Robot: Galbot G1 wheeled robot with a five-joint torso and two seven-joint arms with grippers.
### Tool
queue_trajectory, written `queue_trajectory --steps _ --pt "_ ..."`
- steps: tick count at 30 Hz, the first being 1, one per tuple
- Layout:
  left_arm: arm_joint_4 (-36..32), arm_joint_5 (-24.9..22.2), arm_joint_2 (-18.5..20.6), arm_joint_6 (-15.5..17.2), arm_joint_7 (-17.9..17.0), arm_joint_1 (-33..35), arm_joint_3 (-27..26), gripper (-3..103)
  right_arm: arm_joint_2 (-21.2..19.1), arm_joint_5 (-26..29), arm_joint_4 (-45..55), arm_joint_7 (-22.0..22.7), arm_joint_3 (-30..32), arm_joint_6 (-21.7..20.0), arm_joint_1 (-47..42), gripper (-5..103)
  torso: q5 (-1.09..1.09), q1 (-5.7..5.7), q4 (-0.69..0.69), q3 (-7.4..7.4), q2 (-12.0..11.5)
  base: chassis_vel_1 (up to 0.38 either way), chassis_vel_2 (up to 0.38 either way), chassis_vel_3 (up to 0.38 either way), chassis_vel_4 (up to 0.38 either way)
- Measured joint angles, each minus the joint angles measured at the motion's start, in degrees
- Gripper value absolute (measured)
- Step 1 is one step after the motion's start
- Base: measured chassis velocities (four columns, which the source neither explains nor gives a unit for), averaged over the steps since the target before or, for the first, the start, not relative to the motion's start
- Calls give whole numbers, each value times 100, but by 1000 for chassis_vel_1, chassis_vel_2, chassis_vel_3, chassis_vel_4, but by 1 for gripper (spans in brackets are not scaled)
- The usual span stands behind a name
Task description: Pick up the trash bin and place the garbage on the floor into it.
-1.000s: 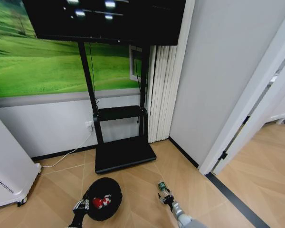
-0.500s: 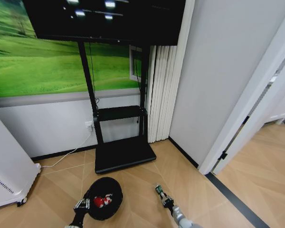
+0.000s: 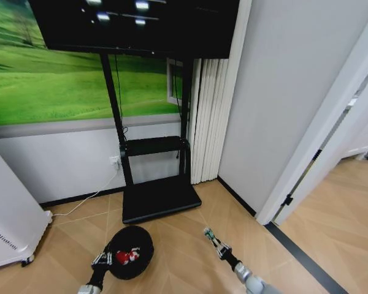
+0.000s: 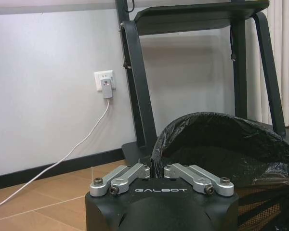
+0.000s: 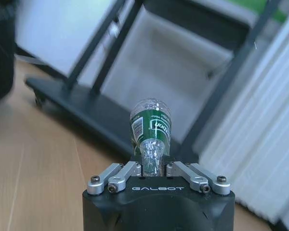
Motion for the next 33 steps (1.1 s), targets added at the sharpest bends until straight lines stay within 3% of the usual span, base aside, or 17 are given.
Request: queue_trajectory --steps 2,5,8,10,14,19,33 --pt "58 -37 23 25 -29 -102 86 7 -77 -6 290 32 -193 1 170 18 11 0 2 0 0 0 0 0 0" --pt "141 -87 44 35 -48 -236 185 7 -105 60 415 65 -445 1 428 18 2 0 3 0 0 0 0 0 0" --pt "194 -167 65 83 -65 -404 277 7 -114 184 544 160 -952 1 810 18 6 0 2 1 -1 0 0 0 0" --pt "219 -259 91 145 -79 -566 359 7 -131 387 791 320 -1621 1 1210 18 0 0 2 1 -1 0 0 0 0" --pt "286 -351 91 161 -96 -780 446 7 -27 572 997 484 -2186 -1 1564 18 3 0 1 1 -1 0 0 0 0" --pt "349 -444 19 175 -128 -1001 560 7 330 766 1231 581 -2891 -14 1946 18 3 1 3 1 -1 0 0 0 0" --pt "456 -508 -143 217 -228 -1317 835 7 1609 815 875 570 -3411 -18 2065 18 4 0 2 0 -1 0 0 0 0"
